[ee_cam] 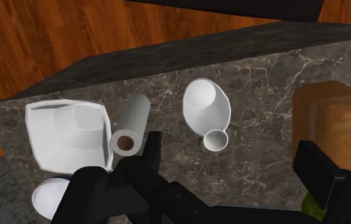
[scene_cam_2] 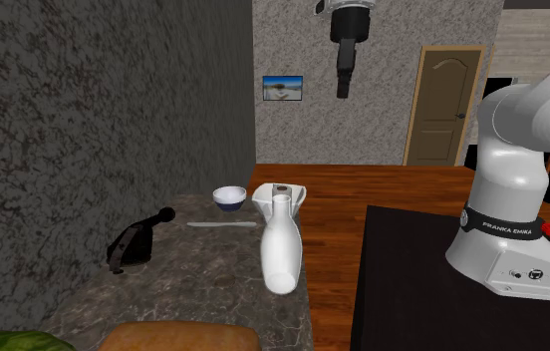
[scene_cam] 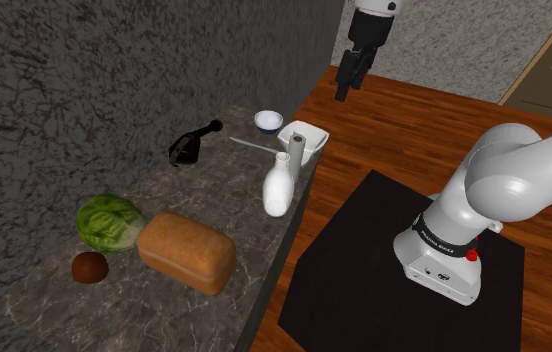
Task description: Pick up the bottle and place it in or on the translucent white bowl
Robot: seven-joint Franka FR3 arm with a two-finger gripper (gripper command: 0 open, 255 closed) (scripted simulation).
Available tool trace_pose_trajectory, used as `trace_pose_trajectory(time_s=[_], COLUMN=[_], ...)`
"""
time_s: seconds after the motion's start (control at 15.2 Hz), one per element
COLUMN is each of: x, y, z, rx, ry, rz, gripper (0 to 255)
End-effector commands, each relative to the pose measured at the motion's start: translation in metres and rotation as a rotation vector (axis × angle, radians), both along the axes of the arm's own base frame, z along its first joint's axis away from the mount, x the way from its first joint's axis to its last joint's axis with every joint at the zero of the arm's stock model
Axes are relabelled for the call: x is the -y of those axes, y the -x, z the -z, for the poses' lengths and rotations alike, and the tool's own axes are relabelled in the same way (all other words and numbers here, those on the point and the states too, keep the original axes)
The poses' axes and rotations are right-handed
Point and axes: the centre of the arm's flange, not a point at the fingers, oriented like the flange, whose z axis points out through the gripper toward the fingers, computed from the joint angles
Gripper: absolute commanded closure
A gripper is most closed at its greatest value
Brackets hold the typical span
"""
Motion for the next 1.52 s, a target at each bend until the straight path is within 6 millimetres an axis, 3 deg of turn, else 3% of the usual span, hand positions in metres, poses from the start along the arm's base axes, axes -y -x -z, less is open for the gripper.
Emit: trace_pose_trajectory(time_s=[0.0, 1.12, 1.45], x=[-0.006, -0.058, -0.059], y=[-0.011, -0.106, -0.109], z=[0.022, 0.219, 0.245], rx=[0.006, 0.035, 0.035], ry=[0.005, 0.045, 0.046], rz=[0.003, 0.026, 0.026], gripper=[0, 0, 0])
